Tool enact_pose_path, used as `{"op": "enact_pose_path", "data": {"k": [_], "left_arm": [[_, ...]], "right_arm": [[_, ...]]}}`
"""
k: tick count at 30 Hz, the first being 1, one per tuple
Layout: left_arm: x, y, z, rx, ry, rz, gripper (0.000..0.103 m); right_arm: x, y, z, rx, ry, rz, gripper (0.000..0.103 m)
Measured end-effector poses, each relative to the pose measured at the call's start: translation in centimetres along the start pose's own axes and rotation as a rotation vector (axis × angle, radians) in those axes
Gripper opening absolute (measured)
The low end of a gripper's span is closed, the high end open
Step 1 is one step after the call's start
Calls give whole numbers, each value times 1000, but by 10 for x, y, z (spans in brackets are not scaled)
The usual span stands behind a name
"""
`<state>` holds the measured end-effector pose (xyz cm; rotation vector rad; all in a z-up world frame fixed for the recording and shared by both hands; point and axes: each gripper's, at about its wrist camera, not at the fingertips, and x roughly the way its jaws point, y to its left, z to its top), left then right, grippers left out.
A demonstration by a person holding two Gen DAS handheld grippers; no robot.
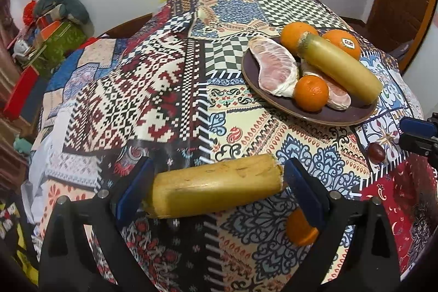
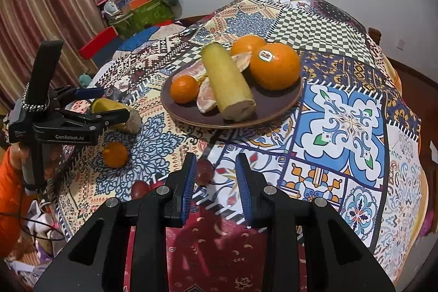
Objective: Organize fruits
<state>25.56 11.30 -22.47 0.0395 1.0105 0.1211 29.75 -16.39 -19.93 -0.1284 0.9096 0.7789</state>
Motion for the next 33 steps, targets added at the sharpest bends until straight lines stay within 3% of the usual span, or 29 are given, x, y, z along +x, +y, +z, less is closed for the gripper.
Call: {"op": "enact_pose_path", "data": {"k": [2,6,10,13,19,27,33], "left_arm": [[-8,0,-3,-31,-10,2,97],[-25,8,-3,-155,-32,-66,97],[-37,16,-5,-235,-60,-45,97],[-40,21,-10,-262,-47,-25,97],[-34,34,-26,-353,6,-77,97],[-23,12,-18,-324,29,-139,97],[-6,12,0,-361,35,-121,97]], "right_arm": [[-2,2,-1,-10,-6,-1,27],[-4,4,-3,-17,-11,-1,27],[-8,4,-7,-13,-15,6,27],[-11,4,-10,-18,-16,4,27],[-11,3,-15,-28,-11,-11,27],[-9,4,-19,-34,-8,-7,27],[-13,5,-21,-45,-19,-17,27]]}}
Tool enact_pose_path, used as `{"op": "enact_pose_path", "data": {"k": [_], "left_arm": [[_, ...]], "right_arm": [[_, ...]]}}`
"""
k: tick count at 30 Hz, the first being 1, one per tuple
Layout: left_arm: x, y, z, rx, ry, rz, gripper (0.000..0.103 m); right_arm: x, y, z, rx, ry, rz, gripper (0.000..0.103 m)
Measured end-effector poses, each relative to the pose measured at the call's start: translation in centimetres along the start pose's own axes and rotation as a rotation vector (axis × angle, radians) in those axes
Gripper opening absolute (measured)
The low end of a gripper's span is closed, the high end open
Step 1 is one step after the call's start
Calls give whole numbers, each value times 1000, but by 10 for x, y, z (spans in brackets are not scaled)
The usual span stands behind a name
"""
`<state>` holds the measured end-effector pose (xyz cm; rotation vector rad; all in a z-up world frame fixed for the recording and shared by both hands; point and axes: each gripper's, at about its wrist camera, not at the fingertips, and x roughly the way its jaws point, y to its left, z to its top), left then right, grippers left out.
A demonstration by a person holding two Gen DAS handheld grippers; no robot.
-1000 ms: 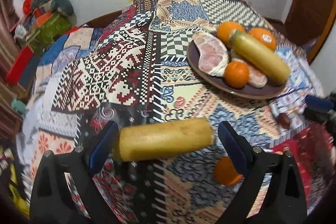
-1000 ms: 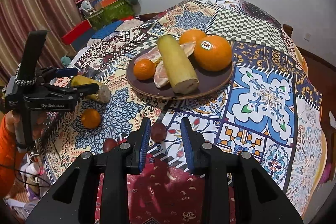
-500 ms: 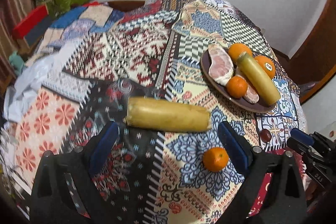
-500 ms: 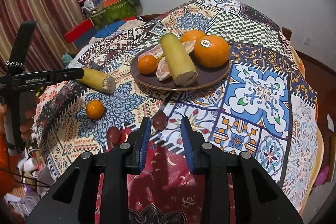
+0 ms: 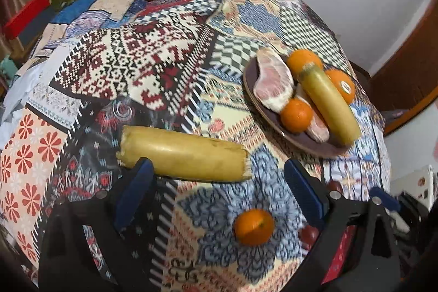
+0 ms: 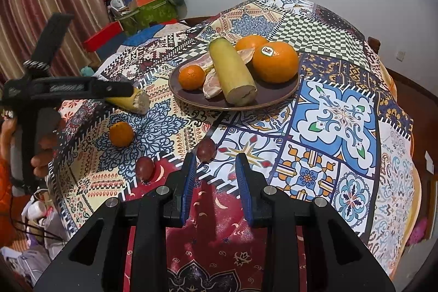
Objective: Organize fruits
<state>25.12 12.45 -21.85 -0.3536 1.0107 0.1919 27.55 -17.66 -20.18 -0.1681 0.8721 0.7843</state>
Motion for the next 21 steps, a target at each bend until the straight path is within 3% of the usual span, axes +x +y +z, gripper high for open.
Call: {"op": "enact_pose_path", "data": {"k": [10,15,18,21], "left_arm": [[13,-4,17,-21,-76,117,97],[23,8,22,-98,-68,175,93],[34,34,19,-233,-3,14,84],[26,33,19,-213,-17,10,71]], "right_arm": [[1,-1,-1,15,-2,3,27],[0,0,-1,9,-6,1,27],[-2,-1,-2,12,-10,-2,27],[-2,-2,-2,15,-8,-5,27]]}}
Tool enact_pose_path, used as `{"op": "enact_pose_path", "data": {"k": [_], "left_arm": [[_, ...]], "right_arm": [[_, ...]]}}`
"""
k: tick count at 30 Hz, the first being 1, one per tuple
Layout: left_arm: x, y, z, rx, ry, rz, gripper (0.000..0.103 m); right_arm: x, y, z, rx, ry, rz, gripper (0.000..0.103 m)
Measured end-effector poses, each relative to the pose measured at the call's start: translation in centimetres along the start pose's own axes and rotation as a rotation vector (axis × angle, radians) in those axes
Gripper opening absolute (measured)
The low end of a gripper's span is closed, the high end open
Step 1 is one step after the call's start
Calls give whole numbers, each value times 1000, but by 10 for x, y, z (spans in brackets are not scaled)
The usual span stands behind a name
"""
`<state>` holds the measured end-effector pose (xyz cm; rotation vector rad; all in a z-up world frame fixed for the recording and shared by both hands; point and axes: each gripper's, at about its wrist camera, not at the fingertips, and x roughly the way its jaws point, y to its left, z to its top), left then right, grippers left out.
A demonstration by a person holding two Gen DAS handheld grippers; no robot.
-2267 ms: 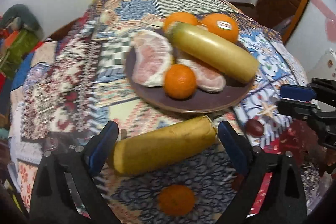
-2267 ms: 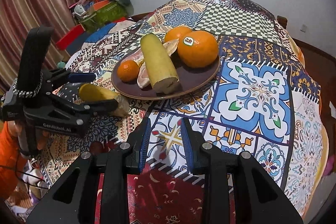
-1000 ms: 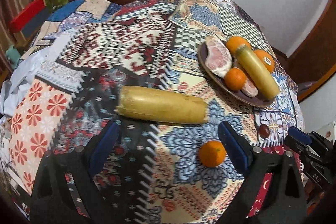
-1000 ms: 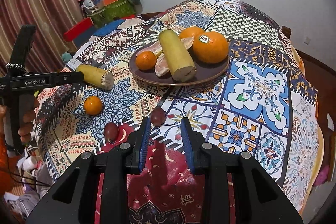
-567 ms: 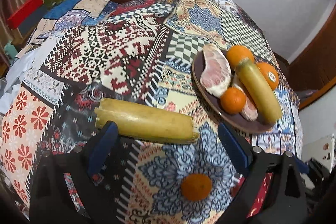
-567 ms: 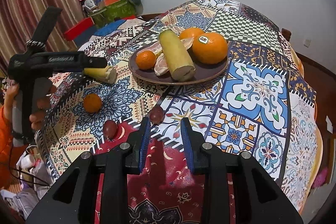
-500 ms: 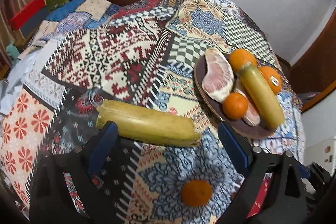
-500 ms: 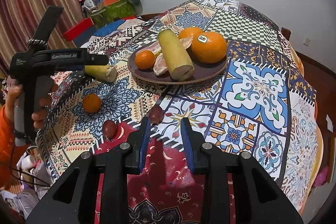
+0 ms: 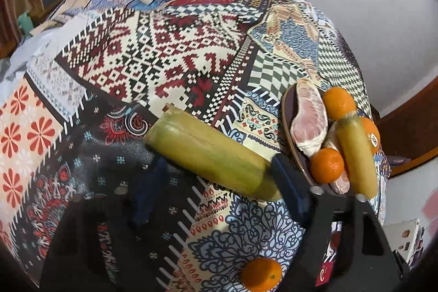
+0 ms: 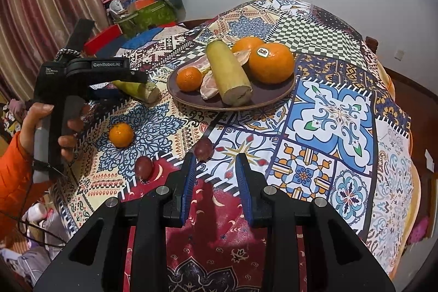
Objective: Organize fruits
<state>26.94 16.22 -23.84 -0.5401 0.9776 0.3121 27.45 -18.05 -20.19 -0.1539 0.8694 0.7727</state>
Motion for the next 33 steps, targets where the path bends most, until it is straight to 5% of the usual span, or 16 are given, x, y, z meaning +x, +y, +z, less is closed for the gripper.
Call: {"op": "enact_pose_path", "data": {"k": [4,7,9,14,16,18,20,33], "left_arm": [[-9,-12,-5,89,-4,-2,52],[-13,-27,-10,186,-4,2,28],[-11,-38,-13,253,21,-4,3],[-1,-47,-22,303,82,-12,3],[-4,-44,-23,277,77,-27,12],[-12,-41,-22,264,49,-25,40],[-24,-35,-22,258,7,-10,51],[-78,15,-57,340,-57,32,63]], "right_arm": [[-1,2,-2,3,3,-4,27],[-4,5,-3,1,-4,-1,27],[-7,7,-2,-2,-9,-2,27],[-10,8,-2,-2,-20,3,27],[-9,6,-2,3,-20,7,27],[-7,6,-2,6,-14,14,27],[-4,10,0,4,-7,24,27],[26,74,19,-106,20,84,27]]}}
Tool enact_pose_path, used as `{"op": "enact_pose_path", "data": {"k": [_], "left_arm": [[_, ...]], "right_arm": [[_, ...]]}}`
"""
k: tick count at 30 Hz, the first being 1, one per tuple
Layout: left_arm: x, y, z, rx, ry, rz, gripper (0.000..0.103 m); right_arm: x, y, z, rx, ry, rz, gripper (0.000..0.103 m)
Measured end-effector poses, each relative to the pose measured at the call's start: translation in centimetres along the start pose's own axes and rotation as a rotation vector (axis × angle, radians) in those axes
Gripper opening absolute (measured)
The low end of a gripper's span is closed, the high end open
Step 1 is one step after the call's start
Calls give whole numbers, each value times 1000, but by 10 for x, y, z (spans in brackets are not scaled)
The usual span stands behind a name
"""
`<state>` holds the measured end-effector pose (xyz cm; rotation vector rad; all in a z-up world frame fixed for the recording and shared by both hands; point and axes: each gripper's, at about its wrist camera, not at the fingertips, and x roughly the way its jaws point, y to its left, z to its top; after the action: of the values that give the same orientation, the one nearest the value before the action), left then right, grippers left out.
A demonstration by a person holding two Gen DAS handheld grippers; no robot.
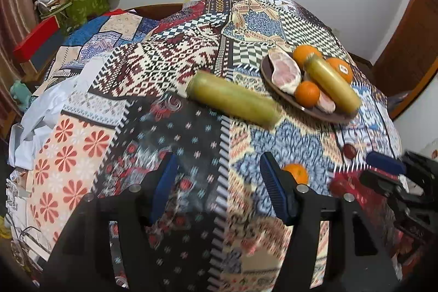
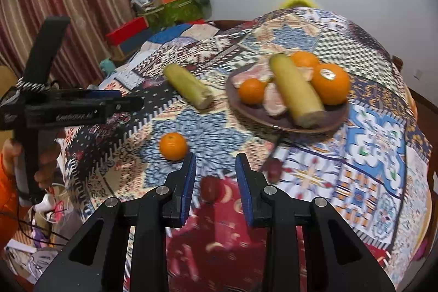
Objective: Organize fruits
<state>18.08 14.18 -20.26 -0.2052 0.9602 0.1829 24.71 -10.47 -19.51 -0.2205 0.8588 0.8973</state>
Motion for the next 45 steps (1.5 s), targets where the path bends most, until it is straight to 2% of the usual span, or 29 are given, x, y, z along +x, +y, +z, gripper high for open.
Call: {"op": "enact_pose_path", "data": {"k": [10,14,17,25,27,28,33,36,45], "left_arm": [[-6,16,-26,9,3,-1,68],[-2,28,-30,-24,24,-7,69],[1,36,-31,-55,31,1,75],[6,32,-25,-64,38,-8,76],[5,28,-22,-53,32,-9,77],[4,26,-20,-48,28,-10,78],[3,15,-8,-43,11,-12,84],[7,8,3,-52,-2,11,94],[47,-15,46,-145,41,-4,94]], "right_arm": [[46,27,15,-30,99,50,27],[60,34,16,-45,123,31,28],[66,33,20,-56,130,24,32],[72,31,21,-48,158,30,33],[76,32,18,-56,174,36,33],[77,31,17,-54,175,36,30],[61,26,15,-43,105,29,29],[44,18,18,-19,59,34,29],[-6,-22,14,11,-55,-76,29]]}}
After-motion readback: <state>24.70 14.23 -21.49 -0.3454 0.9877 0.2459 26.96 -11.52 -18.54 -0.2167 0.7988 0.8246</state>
